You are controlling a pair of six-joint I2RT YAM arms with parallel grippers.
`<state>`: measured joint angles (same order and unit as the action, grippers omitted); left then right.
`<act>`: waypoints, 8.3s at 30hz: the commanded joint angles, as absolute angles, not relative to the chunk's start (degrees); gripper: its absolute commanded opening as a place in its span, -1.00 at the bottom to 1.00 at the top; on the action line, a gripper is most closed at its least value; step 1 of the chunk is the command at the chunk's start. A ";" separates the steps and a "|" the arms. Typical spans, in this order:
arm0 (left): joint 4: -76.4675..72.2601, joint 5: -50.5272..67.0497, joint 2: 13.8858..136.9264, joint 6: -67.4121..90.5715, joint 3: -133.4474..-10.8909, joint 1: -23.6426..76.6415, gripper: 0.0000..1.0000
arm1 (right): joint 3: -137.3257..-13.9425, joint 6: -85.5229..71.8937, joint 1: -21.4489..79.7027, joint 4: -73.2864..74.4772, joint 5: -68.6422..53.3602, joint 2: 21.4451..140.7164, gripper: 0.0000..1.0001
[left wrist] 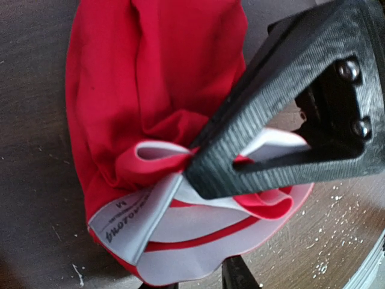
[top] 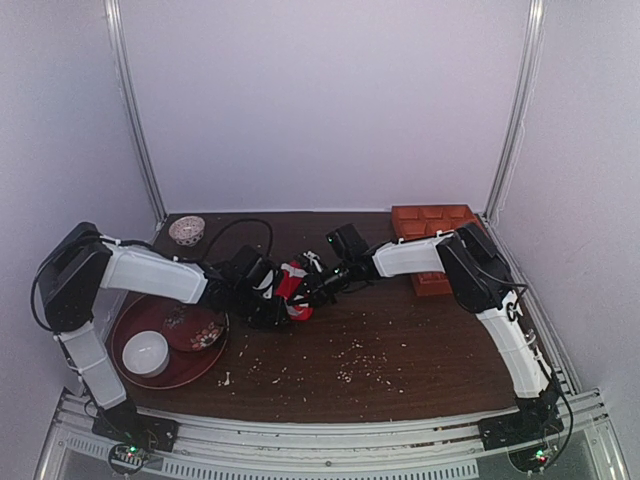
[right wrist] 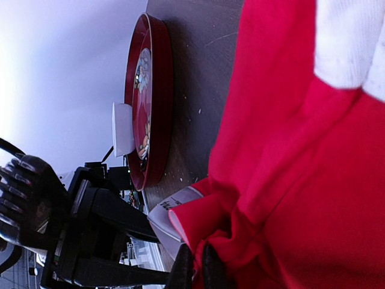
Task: Roll the underwear
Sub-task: Roll the underwear at the center of the board.
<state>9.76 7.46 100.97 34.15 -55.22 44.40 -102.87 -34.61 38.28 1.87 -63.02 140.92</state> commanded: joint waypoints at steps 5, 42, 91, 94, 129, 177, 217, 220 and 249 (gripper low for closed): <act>6.36 2.54 102.04 35.73 -57.35 43.11 -0.50 | -103.27 -34.02 37.72 2.45 -63.38 142.25 -1.00; 1.82 -1.05 104.57 36.30 -59.45 41.44 -0.53 | -101.91 -33.73 37.71 3.72 -62.03 141.77 -0.86; 5.90 -1.42 109.60 38.22 -62.32 41.34 -0.57 | -78.37 -25.50 36.21 -9.32 -45.35 118.28 -0.39; 5.79 -1.28 109.75 38.36 -62.44 41.32 -0.57 | -78.32 -18.21 38.56 -4.41 -42.37 116.84 -0.44; 5.75 -1.07 107.59 38.18 -62.06 41.35 -0.56 | -90.36 -22.08 39.59 1.91 -34.53 129.16 -0.76; 7.03 1.05 107.60 39.77 -63.35 41.31 -0.56 | -64.91 -2.50 45.23 -16.25 -25.90 108.75 -0.46; 7.66 5.82 107.33 42.03 -63.36 40.83 -0.55 | -67.50 19.27 57.29 -24.34 3.54 115.94 0.32; 7.35 6.89 107.77 43.11 -63.34 40.29 -0.55 | -69.46 12.02 55.92 -19.40 3.42 114.61 0.35; 15.38 11.32 111.60 49.16 -69.21 38.17 -0.55 | -78.07 -22.11 45.75 -10.97 -21.26 120.89 0.24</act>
